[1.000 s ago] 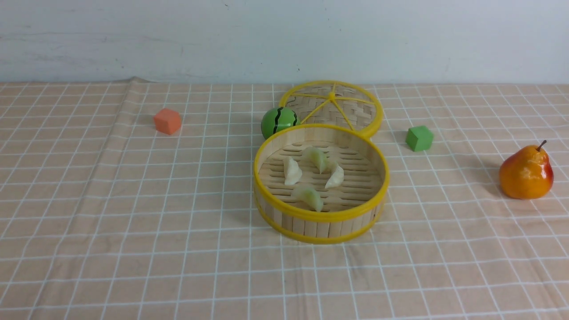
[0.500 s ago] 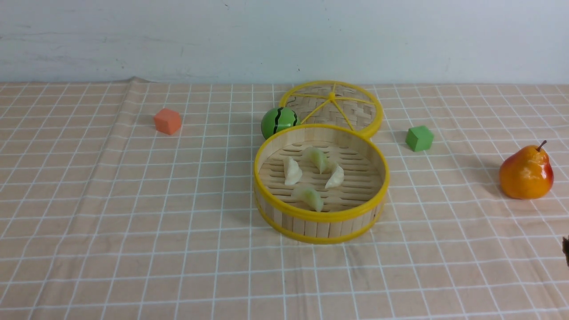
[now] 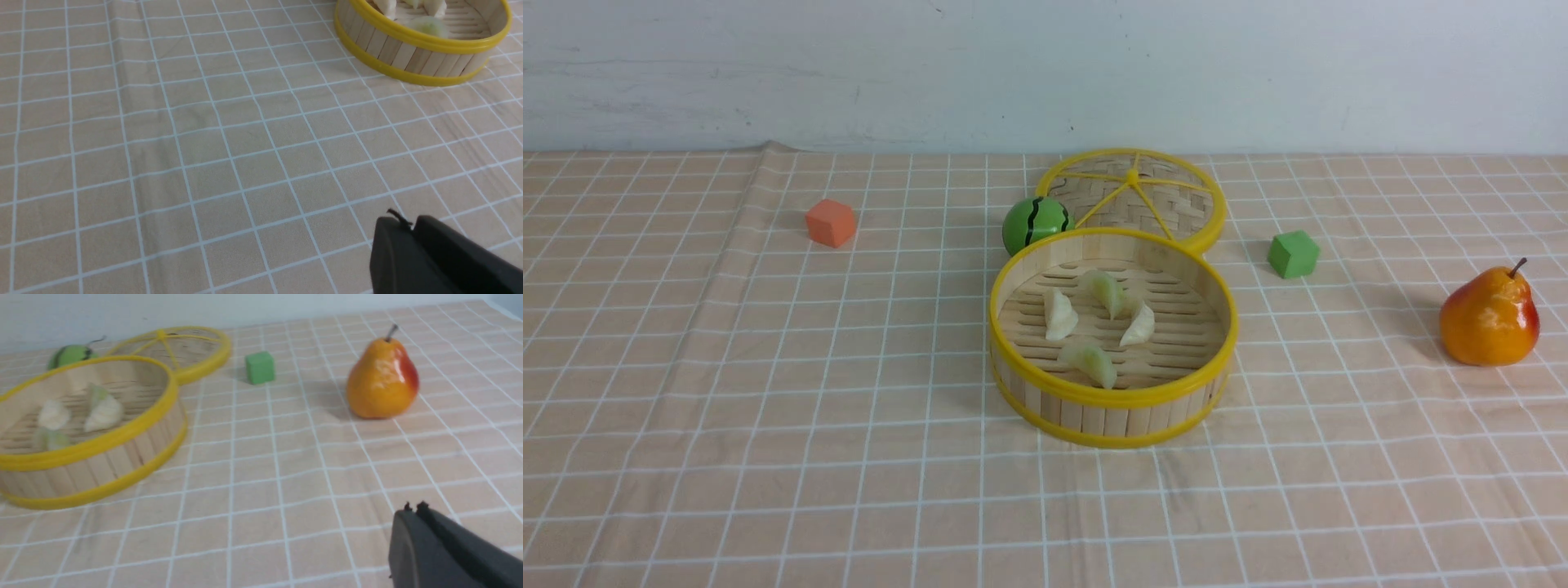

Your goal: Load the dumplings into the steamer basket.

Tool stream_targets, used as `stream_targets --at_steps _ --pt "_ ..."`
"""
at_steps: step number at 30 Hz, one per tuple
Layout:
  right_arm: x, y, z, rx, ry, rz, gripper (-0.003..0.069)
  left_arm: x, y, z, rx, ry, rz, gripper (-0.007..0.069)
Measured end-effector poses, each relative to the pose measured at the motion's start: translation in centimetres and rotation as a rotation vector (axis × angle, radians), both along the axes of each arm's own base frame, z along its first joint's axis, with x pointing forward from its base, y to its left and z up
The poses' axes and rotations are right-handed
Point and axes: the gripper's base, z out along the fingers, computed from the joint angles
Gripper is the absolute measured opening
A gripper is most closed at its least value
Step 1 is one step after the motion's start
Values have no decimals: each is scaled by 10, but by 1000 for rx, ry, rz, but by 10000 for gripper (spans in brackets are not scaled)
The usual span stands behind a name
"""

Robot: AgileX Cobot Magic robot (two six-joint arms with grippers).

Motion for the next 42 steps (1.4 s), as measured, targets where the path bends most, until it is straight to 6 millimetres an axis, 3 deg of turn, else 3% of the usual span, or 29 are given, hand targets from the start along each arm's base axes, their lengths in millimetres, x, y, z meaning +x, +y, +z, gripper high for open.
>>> stream_targets --at_steps 3,6,42 --pt "-1 -1 -14 12 32 -20 -20 0 0 0 0 0 0 56" --pt "-1 -1 -15 2 47 -9 -20 0 0 0 0 0 0 57" --pt "-2 2 -17 1 93 41 -6 0 -1 -1 -9 1 -6 92"
